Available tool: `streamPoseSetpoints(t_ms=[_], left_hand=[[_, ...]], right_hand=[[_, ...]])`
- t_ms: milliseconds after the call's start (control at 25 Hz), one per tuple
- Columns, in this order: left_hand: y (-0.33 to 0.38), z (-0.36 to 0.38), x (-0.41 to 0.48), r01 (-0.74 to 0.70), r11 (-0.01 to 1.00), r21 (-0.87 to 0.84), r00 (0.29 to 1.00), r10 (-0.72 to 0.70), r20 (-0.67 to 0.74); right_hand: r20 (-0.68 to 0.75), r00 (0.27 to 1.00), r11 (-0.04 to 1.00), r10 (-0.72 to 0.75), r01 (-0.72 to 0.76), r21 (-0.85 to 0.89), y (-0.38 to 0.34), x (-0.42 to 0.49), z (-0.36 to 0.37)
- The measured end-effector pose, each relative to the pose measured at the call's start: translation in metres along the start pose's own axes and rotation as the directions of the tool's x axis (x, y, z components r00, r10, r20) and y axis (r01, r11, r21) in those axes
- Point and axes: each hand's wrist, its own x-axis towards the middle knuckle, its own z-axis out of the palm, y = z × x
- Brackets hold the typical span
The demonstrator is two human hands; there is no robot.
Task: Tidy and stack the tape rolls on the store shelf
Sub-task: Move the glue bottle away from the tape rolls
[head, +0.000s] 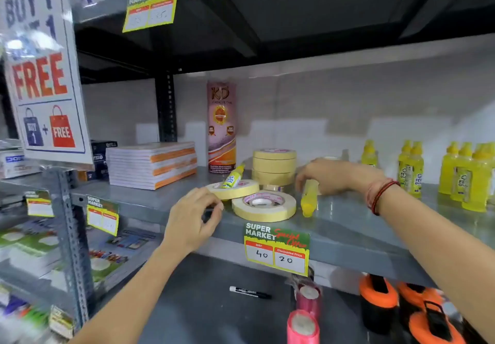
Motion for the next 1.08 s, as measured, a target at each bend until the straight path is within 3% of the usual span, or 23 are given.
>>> streamPoseSetpoints(t_ms=[80, 280, 480, 640, 840, 1080], left_hand=[[0.007, 0.006, 0.000, 0.045, 0.998, 0.035, 0.998, -0.043, -0.055], [0.010, 0.004, -0.002, 0.054, 0.996, 0.077, 0.997, -0.050, -0.054], [0.008, 0.004, 0.000, 0.002, 0.995, 0.099, 1.000, -0.004, 0.019], [0.004, 0.004, -0.002, -0.031, 0.995, 0.098, 0.999, 0.032, -0.007], [0.010, 0.009, 0.003, -0.078, 0.993, 0.083, 0.997, 0.078, 0.005], [0.014, 0.012, 0.002, -0.057, 0.996, 0.068, 0.998, 0.059, -0.020]], right_hand=[[0.058, 0.998, 0.998, 0.000, 0.003, -0.056, 0.000, -0.001, 0.004], [0.026, 1.000, 0.996, -0.013, 0.016, -0.091, -0.005, 0.007, 0.017], [-0.092, 0.993, 0.994, 0.071, -0.063, 0.087, 0.010, 0.009, 0.028], [-0.175, 0.951, 0.922, 0.257, -0.187, 0.338, 0.019, 0.005, 0.023], [-0.258, 0.803, 0.790, 0.538, -0.373, 0.487, 0.032, -0.016, 0.015], [-0.295, 0.501, 0.578, 0.814, -0.645, 0.500, 0.092, -0.072, 0.022]])
